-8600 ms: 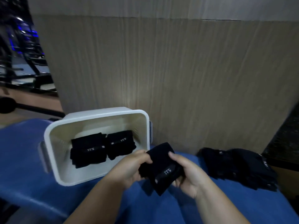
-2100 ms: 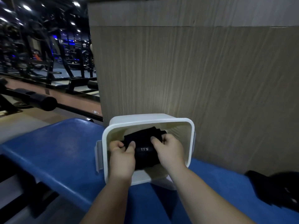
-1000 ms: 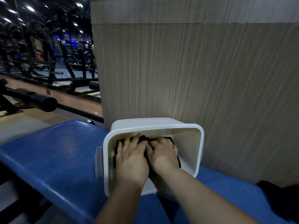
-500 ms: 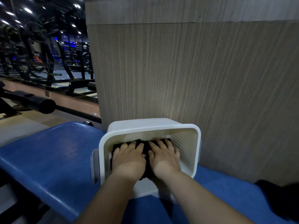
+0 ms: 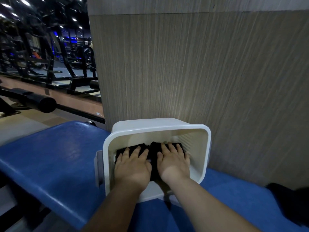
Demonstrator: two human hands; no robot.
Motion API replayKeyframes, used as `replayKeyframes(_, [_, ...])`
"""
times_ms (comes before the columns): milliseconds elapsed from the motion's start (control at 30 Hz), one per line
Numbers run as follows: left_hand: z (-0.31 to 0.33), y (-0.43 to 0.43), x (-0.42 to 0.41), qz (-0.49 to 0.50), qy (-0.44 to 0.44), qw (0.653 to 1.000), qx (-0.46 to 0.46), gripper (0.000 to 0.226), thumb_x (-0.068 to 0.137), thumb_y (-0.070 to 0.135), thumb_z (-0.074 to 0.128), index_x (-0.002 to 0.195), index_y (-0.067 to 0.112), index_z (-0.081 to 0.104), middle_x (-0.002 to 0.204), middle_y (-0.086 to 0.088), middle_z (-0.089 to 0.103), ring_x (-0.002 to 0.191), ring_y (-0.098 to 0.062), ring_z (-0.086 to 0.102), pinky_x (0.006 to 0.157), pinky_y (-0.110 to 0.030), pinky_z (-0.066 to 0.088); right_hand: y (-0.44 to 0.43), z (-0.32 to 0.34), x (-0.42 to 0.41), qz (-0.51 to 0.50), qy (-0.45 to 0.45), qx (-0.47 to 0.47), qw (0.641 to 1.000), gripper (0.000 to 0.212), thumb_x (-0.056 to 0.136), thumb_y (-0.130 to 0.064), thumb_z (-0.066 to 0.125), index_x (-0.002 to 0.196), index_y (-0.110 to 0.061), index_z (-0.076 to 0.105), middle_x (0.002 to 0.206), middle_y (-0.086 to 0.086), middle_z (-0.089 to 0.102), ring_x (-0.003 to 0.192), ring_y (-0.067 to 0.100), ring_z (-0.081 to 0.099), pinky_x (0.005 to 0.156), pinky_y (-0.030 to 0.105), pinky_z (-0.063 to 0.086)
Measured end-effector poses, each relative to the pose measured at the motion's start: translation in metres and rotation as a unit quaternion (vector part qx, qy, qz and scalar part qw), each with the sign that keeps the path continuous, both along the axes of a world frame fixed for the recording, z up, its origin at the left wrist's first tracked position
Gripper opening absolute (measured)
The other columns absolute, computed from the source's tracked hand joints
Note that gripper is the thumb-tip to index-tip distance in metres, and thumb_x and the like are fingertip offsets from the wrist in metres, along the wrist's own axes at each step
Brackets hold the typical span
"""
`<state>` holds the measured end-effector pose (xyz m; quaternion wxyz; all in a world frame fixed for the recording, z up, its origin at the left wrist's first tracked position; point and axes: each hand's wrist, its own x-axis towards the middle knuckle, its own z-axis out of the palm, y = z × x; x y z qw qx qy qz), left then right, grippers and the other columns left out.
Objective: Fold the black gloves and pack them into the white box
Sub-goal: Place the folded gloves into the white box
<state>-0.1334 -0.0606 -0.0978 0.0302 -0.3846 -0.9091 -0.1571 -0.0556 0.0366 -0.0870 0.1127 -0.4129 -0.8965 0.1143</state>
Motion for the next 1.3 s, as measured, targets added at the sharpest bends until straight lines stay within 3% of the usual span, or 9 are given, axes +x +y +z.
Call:
replayKeyframes(400, [0.005, -0.002, 0.002, -0.005, -0.008, 1.000, 0.011, 0.048, 0.100, 0.043, 0.023, 0.148, 0.041, 0.022, 0.158, 0.011, 0.018, 0.145, -0.021, 0.013, 0.118, -0.038, 0.007, 0.003, 0.007, -0.001, 0.045, -0.017, 0.004, 0.999, 0.051, 0.100, -0.045, 0.020, 0.150, -0.038, 0.017, 0.160, -0.008, 0.013, 0.147, 0.019, 0.000, 0.119, 0.046, -0.002])
replayKeyframes(533, [0.019, -0.006, 0.008, 0.003, 0.027, 0.998, 0.058, 0.043, 0.098, 0.044, 0.030, 0.139, 0.038, 0.039, 0.146, 0.011, 0.040, 0.135, -0.018, 0.031, 0.115, -0.036, 0.020, 0.000, 0.018, 0.006, 0.075, 0.047, 0.025, 0.996, 0.047, 0.100, -0.043, 0.022, 0.146, -0.036, 0.029, 0.156, -0.008, 0.024, 0.146, 0.017, 0.008, 0.119, 0.044, -0.003])
replayKeyframes(633, [0.032, -0.010, 0.020, 0.007, 0.071, 0.993, 0.089, 0.037, 0.097, 0.042, 0.031, 0.131, 0.038, 0.048, 0.135, 0.013, 0.051, 0.127, -0.016, 0.039, 0.112, -0.037, 0.022, -0.006, 0.027, 0.018, 0.100, 0.099, 0.070, 0.988, 0.043, 0.101, -0.039, 0.027, 0.139, -0.031, 0.043, 0.147, -0.007, 0.039, 0.141, 0.017, 0.021, 0.119, 0.040, -0.003])
replayKeyframes(733, [0.039, -0.012, 0.036, 0.006, 0.098, 0.988, 0.116, 0.037, 0.097, 0.039, 0.033, 0.128, 0.037, 0.052, 0.134, 0.013, 0.052, 0.128, -0.015, 0.038, 0.115, -0.038, 0.016, -0.011, 0.032, 0.034, 0.121, 0.137, 0.092, 0.979, 0.040, 0.100, -0.033, 0.032, 0.136, -0.026, 0.049, 0.144, -0.004, 0.045, 0.139, 0.018, 0.026, 0.119, 0.034, 0.004])
replayKeyframes(833, [0.039, -0.013, 0.053, -0.002, 0.103, 0.981, 0.162, 0.032, 0.093, 0.033, 0.045, 0.121, 0.030, 0.061, 0.126, 0.007, 0.060, 0.123, -0.019, 0.047, 0.111, -0.040, 0.028, -0.012, 0.032, 0.056, 0.139, 0.164, 0.084, 0.973, 0.039, 0.100, -0.028, 0.037, 0.136, -0.020, 0.051, 0.146, -0.001, 0.043, 0.141, 0.018, 0.025, 0.116, 0.030, 0.015])
replayKeyframes(1000, [0.025, -0.002, 0.093, -0.048, 0.062, 0.975, 0.207, 0.026, 0.093, 0.031, 0.052, 0.114, 0.024, 0.065, 0.112, 0.004, 0.066, 0.111, -0.021, 0.051, 0.097, -0.037, 0.040, -0.009, 0.026, 0.111, 0.117, 0.178, 0.073, 0.974, 0.033, 0.099, -0.027, 0.039, 0.127, -0.021, 0.057, 0.131, -0.004, 0.054, 0.123, 0.016, 0.042, 0.100, 0.028, 0.038])
replayKeyframes(1300, [-0.015, 0.057, 0.200, -0.163, -0.090, 0.958, 0.217, 0.022, 0.096, 0.031, 0.043, 0.083, 0.026, 0.059, 0.082, 0.001, 0.063, 0.086, -0.023, 0.055, 0.077, -0.038, 0.043, 0.026, -0.011, 0.252, -0.051, 0.159, 0.060, 0.984, 0.033, 0.098, -0.031, 0.040, 0.126, -0.024, 0.056, 0.128, -0.004, 0.055, 0.119, 0.018, 0.047, 0.098, 0.027, 0.037])
